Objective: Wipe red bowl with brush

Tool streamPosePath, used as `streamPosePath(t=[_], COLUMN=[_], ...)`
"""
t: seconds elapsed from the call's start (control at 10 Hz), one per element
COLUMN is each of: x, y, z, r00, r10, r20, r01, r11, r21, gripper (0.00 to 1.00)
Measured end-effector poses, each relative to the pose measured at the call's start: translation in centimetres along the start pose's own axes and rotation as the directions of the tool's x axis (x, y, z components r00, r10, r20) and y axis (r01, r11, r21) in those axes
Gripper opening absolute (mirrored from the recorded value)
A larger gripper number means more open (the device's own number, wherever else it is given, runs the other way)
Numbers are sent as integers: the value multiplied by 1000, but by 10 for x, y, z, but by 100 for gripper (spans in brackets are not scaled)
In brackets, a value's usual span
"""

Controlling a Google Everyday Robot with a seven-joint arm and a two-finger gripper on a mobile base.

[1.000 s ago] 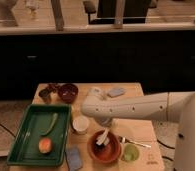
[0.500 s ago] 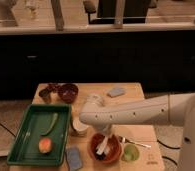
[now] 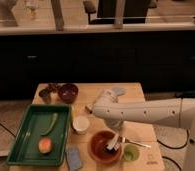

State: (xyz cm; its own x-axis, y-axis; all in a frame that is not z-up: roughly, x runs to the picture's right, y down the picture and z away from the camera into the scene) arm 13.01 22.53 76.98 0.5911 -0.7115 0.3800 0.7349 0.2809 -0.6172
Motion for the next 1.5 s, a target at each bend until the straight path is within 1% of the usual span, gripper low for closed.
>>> streamPosePath(t=[0.1,0.2,0.4,0.5,0.7,0.8,0.9,1.0,1.2,1.3,1.4,1.5], x=[0,-5,-23,-42,-58,-66,-69,-65,-47,-35,-23,-18], y=[-6,-17,-38,-56,-59,-55,-47,-38,-11,2,7,7], z=[-3,-8,-19,-30,-35,-36,-34,-30,-18,-11,-8,-7], r00=[1000,1000,998,993,986,983,982,984,990,994,997,998], r10=[-6,-20,-64,-116,-164,-182,-188,-180,-140,-107,-80,-67], r20=[-6,-11,-18,-18,-16,-11,-3,2,12,13,8,4], r01=[6,20,65,116,165,182,187,179,139,107,80,67], r11=[1000,1000,997,992,985,981,981,982,990,994,997,998], r21=[4,14,29,46,56,60,58,53,35,24,18,14], gripper=[0,0,0,0,0,0,0,0,0,0,0,0])
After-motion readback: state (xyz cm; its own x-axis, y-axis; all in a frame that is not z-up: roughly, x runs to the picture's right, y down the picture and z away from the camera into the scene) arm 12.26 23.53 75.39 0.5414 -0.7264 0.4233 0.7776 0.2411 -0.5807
